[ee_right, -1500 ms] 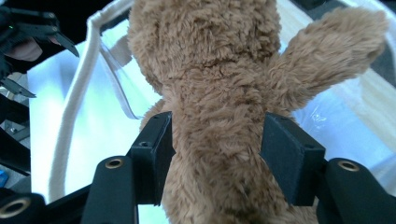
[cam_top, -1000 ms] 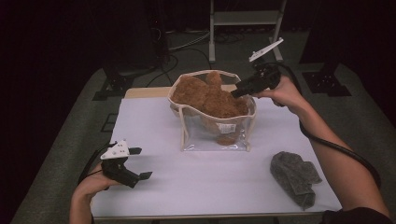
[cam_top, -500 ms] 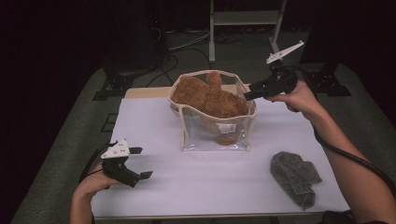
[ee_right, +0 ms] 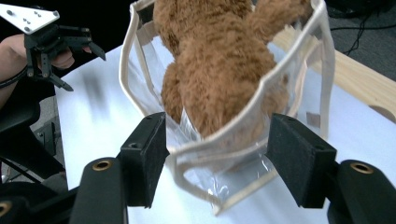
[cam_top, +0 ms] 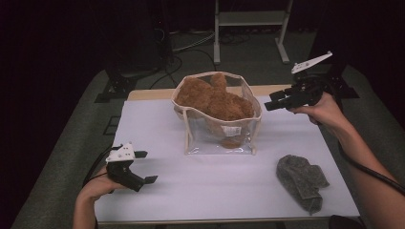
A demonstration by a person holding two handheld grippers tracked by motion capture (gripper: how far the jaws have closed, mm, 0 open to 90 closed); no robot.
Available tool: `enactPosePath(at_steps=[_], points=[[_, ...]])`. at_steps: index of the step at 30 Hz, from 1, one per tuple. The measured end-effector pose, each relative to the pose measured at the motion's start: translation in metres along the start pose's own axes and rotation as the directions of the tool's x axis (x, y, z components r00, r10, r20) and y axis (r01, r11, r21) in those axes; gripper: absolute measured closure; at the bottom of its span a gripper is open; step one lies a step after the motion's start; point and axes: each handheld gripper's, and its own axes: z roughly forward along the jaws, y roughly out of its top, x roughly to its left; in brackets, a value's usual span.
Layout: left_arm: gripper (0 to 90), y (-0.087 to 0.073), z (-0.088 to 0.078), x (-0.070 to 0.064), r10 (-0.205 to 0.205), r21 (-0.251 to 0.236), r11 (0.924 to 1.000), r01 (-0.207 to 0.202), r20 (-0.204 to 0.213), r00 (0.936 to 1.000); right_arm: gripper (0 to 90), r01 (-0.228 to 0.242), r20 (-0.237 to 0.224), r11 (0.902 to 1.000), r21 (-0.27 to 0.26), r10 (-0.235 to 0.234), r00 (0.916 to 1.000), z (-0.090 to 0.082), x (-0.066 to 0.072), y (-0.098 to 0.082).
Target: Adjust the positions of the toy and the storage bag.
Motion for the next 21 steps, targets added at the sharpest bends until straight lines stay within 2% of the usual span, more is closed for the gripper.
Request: enactPosePath(at_steps=[5, 12, 14, 21], points=[[1.5, 0.000, 0.000, 0.000, -0.004, -0.003, 1.0000, 0.005, 0.003, 1.0000, 36.3, -0.024, 0.005, 0.9997, -0.006, 0.024, 0.9997, -0.009, -0.002, -0.013], [1.5, 0.001, 0.004, 0.000, -0.005, 0.001, 1.0000, 0.005, 0.007, 1.0000, 35.6, -0.041, 0.004, 0.9991, -0.008, 0.041, 0.9991, -0.011, -0.003, -0.029], [1.5, 0.002, 0.005, 0.000, -0.004, -0.001, 1.0000, 0.004, 0.011, 0.9999, 35.6, -0.055, -0.002, 0.9983, -0.019, 0.055, 0.9985, -0.013, -0.002, -0.039], [1.5, 0.002, 0.008, 0.000, 0.000, 0.009, 1.0000, 0.000, 0.018, 0.9998, 35.3, -0.070, -0.001, 0.9971, -0.030, 0.070, 0.9976, -0.017, -0.002, -0.051]])
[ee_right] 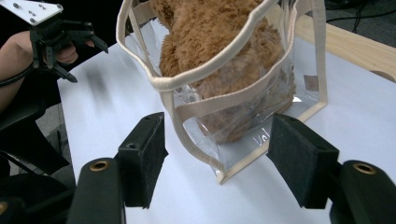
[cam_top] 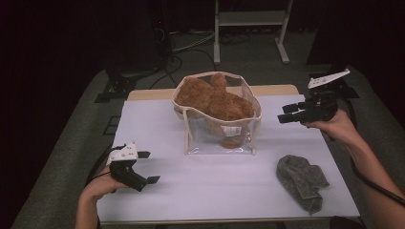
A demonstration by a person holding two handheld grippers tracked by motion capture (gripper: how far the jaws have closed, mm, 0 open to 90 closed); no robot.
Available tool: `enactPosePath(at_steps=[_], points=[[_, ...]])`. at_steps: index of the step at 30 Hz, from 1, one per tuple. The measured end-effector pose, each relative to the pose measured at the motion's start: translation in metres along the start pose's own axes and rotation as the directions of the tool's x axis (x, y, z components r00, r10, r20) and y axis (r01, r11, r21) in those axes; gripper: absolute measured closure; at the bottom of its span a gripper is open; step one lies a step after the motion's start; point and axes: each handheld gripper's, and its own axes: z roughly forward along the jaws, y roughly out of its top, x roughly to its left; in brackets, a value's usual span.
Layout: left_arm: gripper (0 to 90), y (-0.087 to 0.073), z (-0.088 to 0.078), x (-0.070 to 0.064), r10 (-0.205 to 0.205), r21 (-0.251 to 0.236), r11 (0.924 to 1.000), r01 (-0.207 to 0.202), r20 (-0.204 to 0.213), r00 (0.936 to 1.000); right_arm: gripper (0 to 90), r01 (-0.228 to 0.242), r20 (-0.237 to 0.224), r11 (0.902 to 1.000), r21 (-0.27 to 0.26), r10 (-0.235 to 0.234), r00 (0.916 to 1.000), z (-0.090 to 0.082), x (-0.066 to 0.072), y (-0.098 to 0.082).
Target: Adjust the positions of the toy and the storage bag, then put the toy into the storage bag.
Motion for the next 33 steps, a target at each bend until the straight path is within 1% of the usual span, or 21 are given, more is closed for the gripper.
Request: enactPosePath(at_steps=[1, 2, 4, 5, 7, 9, 12, 15, 16, 17, 20, 21, 22, 24, 25, 28, 29, 30, 33], points=[[1.5, 0.000, 0.000, 0.000, 0.000, 0.000, 1.0000, 0.000, 0.000, 1.0000, 35.3, 0.000, 0.000, 1.0000, 0.000, 0.000, 1.0000, 0.000, 0.000, 0.000], [1.5, 0.000, 0.001, 0.000, 0.006, 0.011, 0.9999, -0.006, 0.002, 1.0000, 35.3, -0.001, 0.003, 1.0000, 0.000, 0.001, 1.0000, -0.001, 0.001, -0.004], [1.5, 0.002, 0.001, 0.000, 0.007, 0.011, 0.9999, -0.007, -0.002, 1.0000, 35.3, 0.003, 0.005, 1.0000, 0.001, -0.003, 1.0000, -0.003, 0.004, -0.008], [1.5, 0.004, 0.000, -0.001, 0.016, 0.008, 0.9998, -0.016, 0.000, 0.9999, 35.3, 0.003, 0.004, 1.0000, -0.003, -0.003, 1.0000, -0.004, 0.006, -0.011], [1.5, 0.005, 0.001, -0.003, 0.015, -0.005, 0.9999, -0.015, 0.009, 0.9998, 35.2, 0.001, 0.006, 1.0000, -0.003, -0.001, 1.0000, -0.006, 0.007, -0.014], [1.5, 0.005, 0.002, -0.003, 0.022, 0.002, 0.9998, -0.022, 0.016, 0.9996, 35.2, -0.005, 0.010, 1.0000, -0.009, 0.005, 0.9999, -0.009, 0.009, -0.018], [1.5, 0.005, 0.004, -0.002, 0.015, 0.004, 0.9999, -0.015, 0.010, 0.9998, 35.2, -0.008, 0.015, 0.9998, -0.017, 0.009, 0.9998, -0.012, 0.011, -0.023], [1.5, 0.007, 0.005, -0.003, 0.021, 0.003, 0.9998, -0.021, 0.014, 0.9997, 35.0, 0.000, 0.018, 0.9999, -0.015, 0.000, 0.9998, -0.014, 0.014, -0.026], [1.5, 0.008, 0.004, -0.003, 0.026, -0.007, 0.9996, -0.026, 0.011, 0.9996, 35.0, -0.006, 0.017, 0.9996, -0.029, 0.007, 0.9998, -0.016, 0.016, -0.030], [1.5, 0.008, 0.004, -0.004, 0.023, -0.017, 0.9996, -0.023, 0.012, 0.9997, 35.0, -0.010, 0.016, 0.9994, -0.032, 0.010, 0.9998, -0.016, 0.016, -0.032], [1.5, 0.008, 0.004, -0.004, 0.032, -0.010, 0.9994, -0.032, 0.012, 0.9994, 35.0, -0.024, 0.020, 0.9992, -0.033, 0.025, 0.9995, -0.016, 0.016, -0.040], [1.5, 0.008, 0.004, -0.004, 0.032, -0.010, 0.9994, -0.032, 0.012, 0.9994, 35.0, -0.024, 0.020, 0.9992, -0.033, 0.025, 0.9995, -0.016, 0.016, -0.040], [1.5, 0.009, 0.004, -0.004, 0.031, -0.017, 0.9994, -0.031, 0.011, 0.9995, 35.0, -0.035, 0.016, 0.9986, -0.040, 0.036, 0.9992, -0.016, 0.016, -0.047], [1.5, 0.007, 0.003, -0.004, 0.030, -0.028, 0.9992, -0.030, 0.017, 0.9994, 35.0, -0.046, 0.015, 0.9982, -0.039, 0.047, 0.9988, -0.015, 0.016, -0.053], [1.5, 0.006, 0.003, -0.004, 0.031, -0.025, 0.9992, -0.030, 0.019, 0.9993, 34.9, -0.052, 0.015, 0.9979, -0.038, 0.052, 0.9985, -0.014, 0.016, -0.055], [1.5, 0.005, 0.002, -0.003, 0.021, -0.027, 0.9994, -0.021, 0.014, 0.9997, 34.6, -0.071, 0.014, 0.9969, -0.034, 0.071, 0.9974, -0.011, 0.015, -0.067], [1.5, 0.006, 0.002, -0.003, 0.021, -0.026, 0.9994, -0.021, 0.014, 0.9997, 34.6, -0.071, 0.014, 0.9969, -0.034, 0.071, 0.9974, -0.011, 0.015, -0.067], [1.5, 0.006, 0.002, -0.003, 0.022, -0.026, 0.9994, -0.022, 0.013, 0.9997, 34.6, -0.082, 0.014, 0.9962, -0.028, 0.083, 0.9965, -0.009, 0.014, -0.073], [1.5, 0.007, 0.002, -0.004, 0.029, -0.027, 0.9992, -0.028, 0.016, 0.9995, 34.6, -0.096, 0.008, 0.9951, -0.024, 0.096, 0.9953, -0.006, 0.013, -0.080]])
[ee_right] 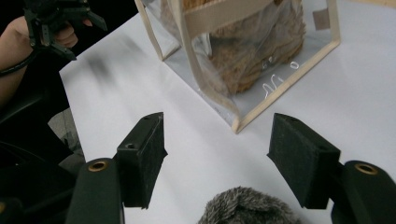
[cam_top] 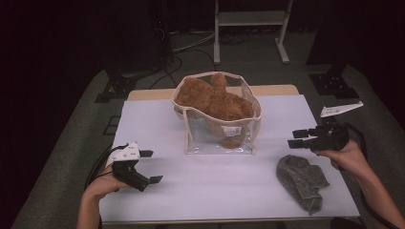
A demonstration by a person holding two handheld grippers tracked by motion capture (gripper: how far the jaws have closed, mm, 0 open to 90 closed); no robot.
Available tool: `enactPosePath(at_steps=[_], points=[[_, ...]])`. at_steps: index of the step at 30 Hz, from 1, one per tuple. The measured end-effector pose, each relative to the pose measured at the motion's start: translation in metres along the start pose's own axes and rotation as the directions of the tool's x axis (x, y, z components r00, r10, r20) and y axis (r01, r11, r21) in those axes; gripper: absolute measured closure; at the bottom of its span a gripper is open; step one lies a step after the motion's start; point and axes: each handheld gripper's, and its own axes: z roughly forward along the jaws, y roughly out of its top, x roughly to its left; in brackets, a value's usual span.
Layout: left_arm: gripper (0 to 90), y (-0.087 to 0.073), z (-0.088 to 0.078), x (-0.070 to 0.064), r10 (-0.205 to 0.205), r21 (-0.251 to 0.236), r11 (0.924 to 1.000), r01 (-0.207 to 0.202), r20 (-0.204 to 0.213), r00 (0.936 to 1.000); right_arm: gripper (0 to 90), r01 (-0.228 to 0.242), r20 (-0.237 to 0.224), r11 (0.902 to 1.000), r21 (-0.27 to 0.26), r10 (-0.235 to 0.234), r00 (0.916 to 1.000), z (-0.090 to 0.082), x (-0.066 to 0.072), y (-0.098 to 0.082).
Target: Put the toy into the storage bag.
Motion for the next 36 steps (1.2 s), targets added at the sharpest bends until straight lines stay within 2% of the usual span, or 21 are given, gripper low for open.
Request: enactPosePath(at_steps=[11, 24, 29, 36], points=[[1.5, -0.001, 0.001, 0.001, -0.005, 0.003, 1.0000, 0.005, -0.004, 1.0000, 34.6, -0.040, -0.030, 0.9992, 0.008, 0.040, 0.9987, 0.010, -0.004, -0.029], [1.5, 0.000, 0.000, 0.000, -0.019, -0.024, 0.9995, 0.019, -0.001, 0.9998, 34.2, -0.075, -0.031, 0.9969, -0.026, 0.074, 0.9968, 0.004, -0.003, -0.055], [1.5, -0.004, 0.003, 0.001, -0.023, 0.002, 0.9997, 0.023, -0.004, 0.9997, 34.1, -0.104, -0.030, 0.9939, -0.036, 0.103, 0.9942, -0.001, -0.006, -0.069], [1.5, -0.006, 0.003, 0.001, -0.035, 0.001, 0.9994, 0.035, -0.004, 0.9994, 34.0, -0.127, -0.035, 0.9904, -0.054, 0.126, 0.9915, -0.003, -0.006, -0.081]])
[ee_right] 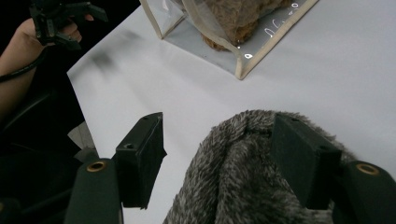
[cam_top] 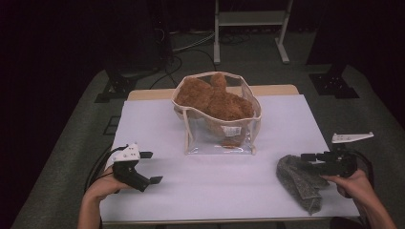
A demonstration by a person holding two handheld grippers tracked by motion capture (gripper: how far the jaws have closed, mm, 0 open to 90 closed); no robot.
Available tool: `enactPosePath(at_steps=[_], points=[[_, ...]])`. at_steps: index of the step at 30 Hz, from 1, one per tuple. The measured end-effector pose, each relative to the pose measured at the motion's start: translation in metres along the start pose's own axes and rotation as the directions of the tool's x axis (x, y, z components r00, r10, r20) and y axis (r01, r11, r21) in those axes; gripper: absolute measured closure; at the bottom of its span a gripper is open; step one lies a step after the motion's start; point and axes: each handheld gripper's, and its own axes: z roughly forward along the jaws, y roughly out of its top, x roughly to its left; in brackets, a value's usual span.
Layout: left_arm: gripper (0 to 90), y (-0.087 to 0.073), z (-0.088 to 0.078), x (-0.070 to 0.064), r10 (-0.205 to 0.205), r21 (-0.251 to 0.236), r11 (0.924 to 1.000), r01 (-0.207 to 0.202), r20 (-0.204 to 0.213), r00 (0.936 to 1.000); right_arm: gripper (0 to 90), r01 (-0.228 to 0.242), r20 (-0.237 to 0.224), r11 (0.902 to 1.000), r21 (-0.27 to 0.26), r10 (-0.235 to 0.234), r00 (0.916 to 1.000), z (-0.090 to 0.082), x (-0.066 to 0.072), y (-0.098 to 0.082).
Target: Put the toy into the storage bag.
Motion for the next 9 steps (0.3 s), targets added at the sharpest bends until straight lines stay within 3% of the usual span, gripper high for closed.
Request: enactPosePath(at_steps=[9], points=[[1.5, 0.001, 0.002, -0.001, 0.000, 0.002, 1.0000, 0.000, 0.001, 1.0000, 33.7, -0.024, -0.003, 0.9995, -0.018, 0.024, 0.9997, -0.004, -0.001, -0.015]])
